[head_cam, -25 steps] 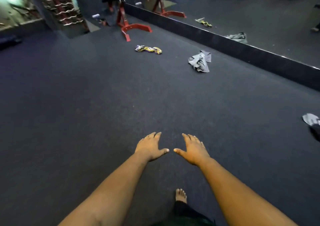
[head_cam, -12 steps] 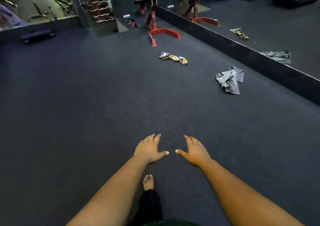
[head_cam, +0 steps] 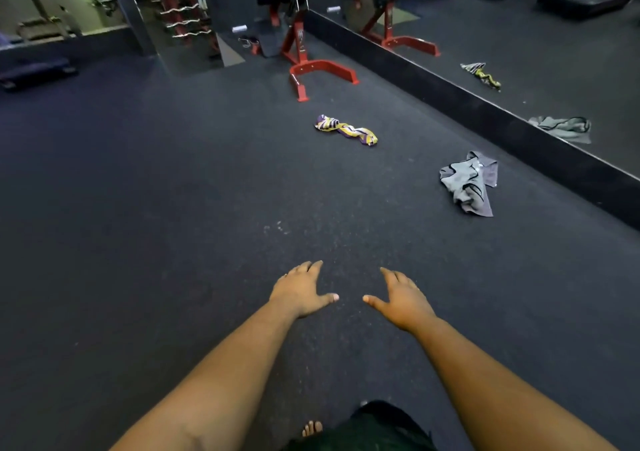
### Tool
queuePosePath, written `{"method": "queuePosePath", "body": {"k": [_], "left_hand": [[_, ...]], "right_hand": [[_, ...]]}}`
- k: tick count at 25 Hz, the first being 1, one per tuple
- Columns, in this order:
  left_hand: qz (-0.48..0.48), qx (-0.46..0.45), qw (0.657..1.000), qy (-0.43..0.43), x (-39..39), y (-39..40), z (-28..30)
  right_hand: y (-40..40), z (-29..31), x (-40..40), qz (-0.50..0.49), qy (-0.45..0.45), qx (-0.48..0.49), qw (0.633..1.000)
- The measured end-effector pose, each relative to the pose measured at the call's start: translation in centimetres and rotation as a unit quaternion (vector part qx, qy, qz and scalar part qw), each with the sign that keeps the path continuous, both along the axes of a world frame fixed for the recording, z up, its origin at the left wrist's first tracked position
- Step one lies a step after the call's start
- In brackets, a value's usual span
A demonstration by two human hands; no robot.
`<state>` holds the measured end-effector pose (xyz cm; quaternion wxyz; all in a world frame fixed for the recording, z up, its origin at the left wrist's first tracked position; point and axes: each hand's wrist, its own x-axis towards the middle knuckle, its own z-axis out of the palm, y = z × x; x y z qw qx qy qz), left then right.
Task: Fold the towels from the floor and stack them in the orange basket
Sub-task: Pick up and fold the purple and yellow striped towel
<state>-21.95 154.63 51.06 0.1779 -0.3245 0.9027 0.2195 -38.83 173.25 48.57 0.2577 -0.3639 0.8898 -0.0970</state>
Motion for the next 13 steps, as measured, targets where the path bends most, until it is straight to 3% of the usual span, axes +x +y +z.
{"method": "queuePosePath", "body": {"k": [13], "left_hand": [[0.033,-0.007,0.999,-0.015,-26.4,-27.2,0.1]], "right_hand": [[-28.6,-1.2,-26.9,0.012,-0.031,-0.018,0.999]]}}
